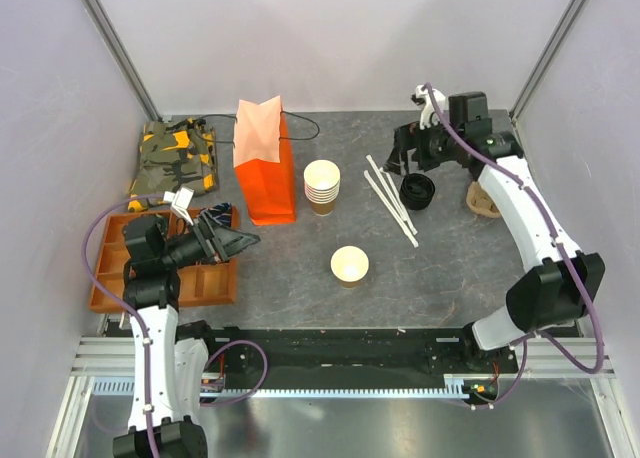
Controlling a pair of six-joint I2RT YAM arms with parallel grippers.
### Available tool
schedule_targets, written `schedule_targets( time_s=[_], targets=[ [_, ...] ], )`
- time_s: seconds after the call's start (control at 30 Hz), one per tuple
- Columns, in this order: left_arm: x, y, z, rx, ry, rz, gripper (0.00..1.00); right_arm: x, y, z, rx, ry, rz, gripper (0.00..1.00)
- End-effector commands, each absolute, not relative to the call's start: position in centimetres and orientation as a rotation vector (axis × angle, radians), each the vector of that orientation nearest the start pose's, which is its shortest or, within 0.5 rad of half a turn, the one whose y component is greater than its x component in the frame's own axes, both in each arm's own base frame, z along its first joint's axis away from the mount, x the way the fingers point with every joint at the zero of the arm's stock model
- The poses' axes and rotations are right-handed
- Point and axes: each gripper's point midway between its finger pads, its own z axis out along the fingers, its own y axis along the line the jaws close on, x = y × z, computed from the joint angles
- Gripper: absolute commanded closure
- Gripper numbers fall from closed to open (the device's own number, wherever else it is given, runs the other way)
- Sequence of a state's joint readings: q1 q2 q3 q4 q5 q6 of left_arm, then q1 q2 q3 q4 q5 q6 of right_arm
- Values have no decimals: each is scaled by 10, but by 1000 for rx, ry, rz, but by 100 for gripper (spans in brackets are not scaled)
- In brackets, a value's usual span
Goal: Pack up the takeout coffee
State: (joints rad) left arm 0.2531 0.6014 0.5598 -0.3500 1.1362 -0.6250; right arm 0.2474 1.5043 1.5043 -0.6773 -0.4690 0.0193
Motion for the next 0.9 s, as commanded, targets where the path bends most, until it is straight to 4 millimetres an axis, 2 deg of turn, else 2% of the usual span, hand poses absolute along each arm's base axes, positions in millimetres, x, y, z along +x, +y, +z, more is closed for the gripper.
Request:
schedule_targets(
  time_s=[0.0, 0.07, 0.1, 0.3, 0.4, 0.87],
  targets=[
    [199, -124, 258, 100, 1862, -1264, 0, 381, 131, 238, -659, 2296, 440, 2],
    [201, -123, 259, 109, 1861, -1255, 0, 383, 115, 223, -736, 2344, 336, 5],
    [202, -123, 257, 107, 1865, -1256, 0, 386, 105, 209, -745, 2390, 274, 7],
    [197, -133, 252, 168, 1869, -1260, 0, 382, 91, 156, -831, 2524, 197, 21],
    [196, -136, 247, 173, 1881, -1254, 0, 384, 88, 140, -855, 2551, 182, 26],
    [197, -145, 237, 198, 1920, -1273, 1, 404, 96, 103, -945, 2562, 213, 32]
  ],
)
